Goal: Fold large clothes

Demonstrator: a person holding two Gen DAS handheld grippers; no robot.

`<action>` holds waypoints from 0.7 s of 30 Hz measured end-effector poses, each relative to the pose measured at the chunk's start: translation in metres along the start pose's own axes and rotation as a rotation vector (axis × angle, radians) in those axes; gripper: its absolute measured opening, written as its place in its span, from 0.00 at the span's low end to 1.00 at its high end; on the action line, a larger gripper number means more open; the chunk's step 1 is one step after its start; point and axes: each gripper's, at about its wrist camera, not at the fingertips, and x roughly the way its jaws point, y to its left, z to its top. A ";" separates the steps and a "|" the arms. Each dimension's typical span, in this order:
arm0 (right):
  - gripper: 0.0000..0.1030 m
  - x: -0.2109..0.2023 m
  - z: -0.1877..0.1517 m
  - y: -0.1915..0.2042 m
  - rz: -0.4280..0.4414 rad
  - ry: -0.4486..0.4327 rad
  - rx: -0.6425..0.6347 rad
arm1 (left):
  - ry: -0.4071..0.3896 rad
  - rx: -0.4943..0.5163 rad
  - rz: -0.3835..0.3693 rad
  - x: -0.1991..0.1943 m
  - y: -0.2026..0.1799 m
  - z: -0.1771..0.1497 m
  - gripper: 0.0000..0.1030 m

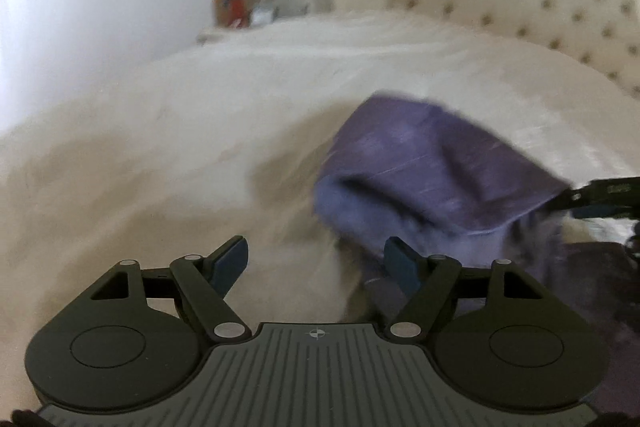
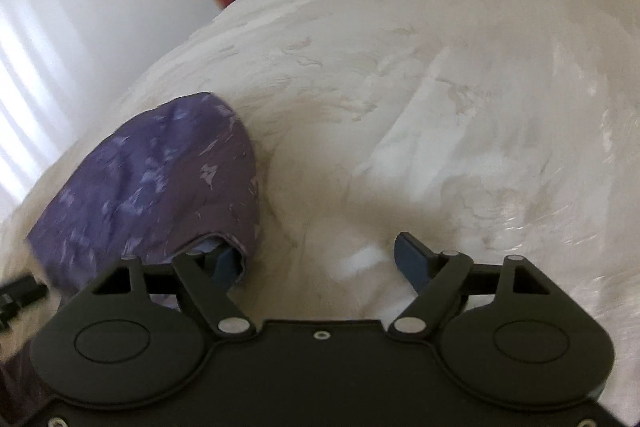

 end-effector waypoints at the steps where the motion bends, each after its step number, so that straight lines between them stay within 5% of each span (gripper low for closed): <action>1: 0.79 -0.009 -0.001 0.002 0.007 0.001 -0.032 | -0.019 0.015 -0.013 -0.010 0.000 0.003 0.72; 5: 0.79 -0.041 -0.002 0.018 0.026 -0.031 -0.163 | -0.106 0.043 -0.052 -0.038 -0.001 0.023 0.73; 9: 0.79 -0.059 0.003 0.051 0.062 -0.141 -0.227 | -0.151 0.047 -0.003 -0.027 -0.010 0.047 0.73; 12: 0.72 -0.050 0.012 0.083 0.081 -0.190 -0.286 | -0.128 0.021 0.004 -0.003 -0.020 0.060 0.73; 17: 0.41 -0.017 0.023 0.109 0.112 -0.157 -0.307 | -0.067 0.035 0.023 0.038 -0.035 0.061 0.73; 21: 0.37 0.013 0.022 0.086 0.048 -0.070 -0.222 | 0.042 -0.059 0.087 0.072 -0.018 0.040 0.73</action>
